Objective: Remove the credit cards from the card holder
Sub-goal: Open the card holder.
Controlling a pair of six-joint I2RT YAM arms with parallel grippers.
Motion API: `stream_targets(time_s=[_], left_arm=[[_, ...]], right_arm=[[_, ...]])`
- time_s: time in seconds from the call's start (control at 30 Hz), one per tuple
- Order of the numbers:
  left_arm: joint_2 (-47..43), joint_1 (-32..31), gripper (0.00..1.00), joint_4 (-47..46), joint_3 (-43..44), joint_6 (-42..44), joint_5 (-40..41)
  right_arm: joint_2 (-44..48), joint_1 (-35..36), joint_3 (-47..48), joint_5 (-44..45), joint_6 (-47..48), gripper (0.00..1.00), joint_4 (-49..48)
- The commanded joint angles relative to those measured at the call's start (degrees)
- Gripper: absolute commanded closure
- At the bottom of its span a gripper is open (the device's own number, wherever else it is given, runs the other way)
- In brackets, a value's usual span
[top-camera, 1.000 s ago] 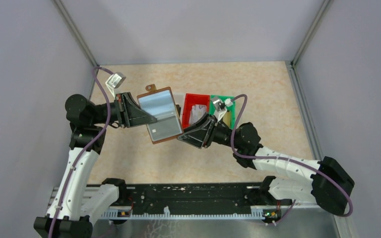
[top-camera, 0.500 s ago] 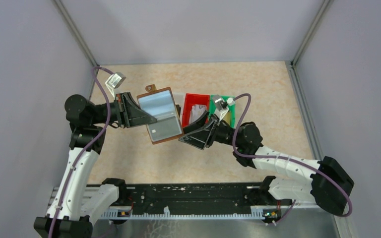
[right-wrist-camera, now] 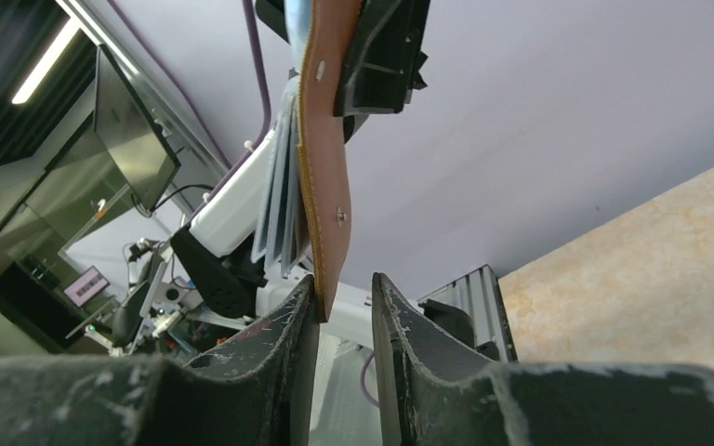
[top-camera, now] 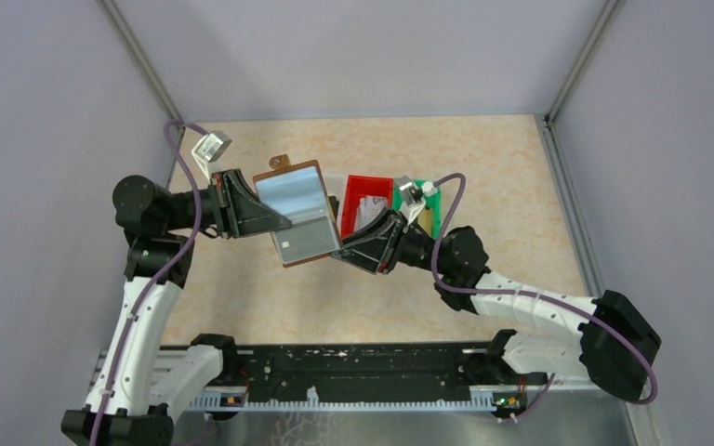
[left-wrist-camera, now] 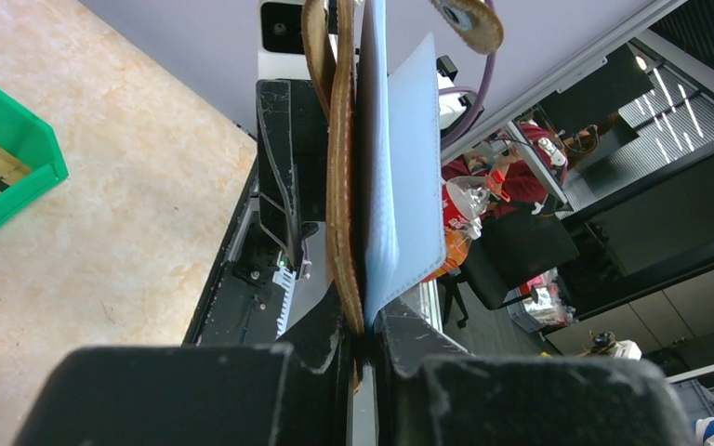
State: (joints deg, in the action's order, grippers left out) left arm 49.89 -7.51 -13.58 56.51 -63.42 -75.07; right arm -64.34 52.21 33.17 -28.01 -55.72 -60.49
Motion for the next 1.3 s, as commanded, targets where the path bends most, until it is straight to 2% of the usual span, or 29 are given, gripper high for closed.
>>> stream_targets(time_s=[0.0, 0.1, 0.3, 0.4, 0.5, 0.97, 1.27], left_arm=[[0.03, -0.13, 1.0, 0.6, 2.37, -0.31, -0.9], [-0.08, -0.14, 1.0, 0.04, 1.21, -0.46, -0.96], [-0.1, -0.14, 1.0, -1.45, 0.54, -0.16, -0.53], [0.11, -0.14, 1.0, -1.88, 0.44, -0.13, -0.43], [0.17, -0.14, 1.0, -1.95, 0.36, -0.11, -0.38], [-0.25, -0.14, 1.0, -1.52, 0.79, -0.41, -0.91], [-0.38, -0.14, 1.0, -1.7, 0.6, -0.37, -1.8]], right_arm=[[1.52, -0.35, 3.16, 2.13, 1.95, 0.75, -1.16], [1.66, -0.3, 3.48, 3.26, 1.83, 0.76, -0.99], [1.41, -0.35, 3.23, -1.02, 1.3, 0.51, -3.88], [0.82, -0.26, 3.31, -3.96, 0.44, 0.45, -6.49], [0.95, -0.26, 3.31, -3.06, 0.45, 0.45, -6.18], [-0.63, -0.25, 4.19, 0.56, 0.71, 0.64, -5.76], [-2.47, -0.26, 3.32, 5.49, -0.91, 0.68, -7.83]])
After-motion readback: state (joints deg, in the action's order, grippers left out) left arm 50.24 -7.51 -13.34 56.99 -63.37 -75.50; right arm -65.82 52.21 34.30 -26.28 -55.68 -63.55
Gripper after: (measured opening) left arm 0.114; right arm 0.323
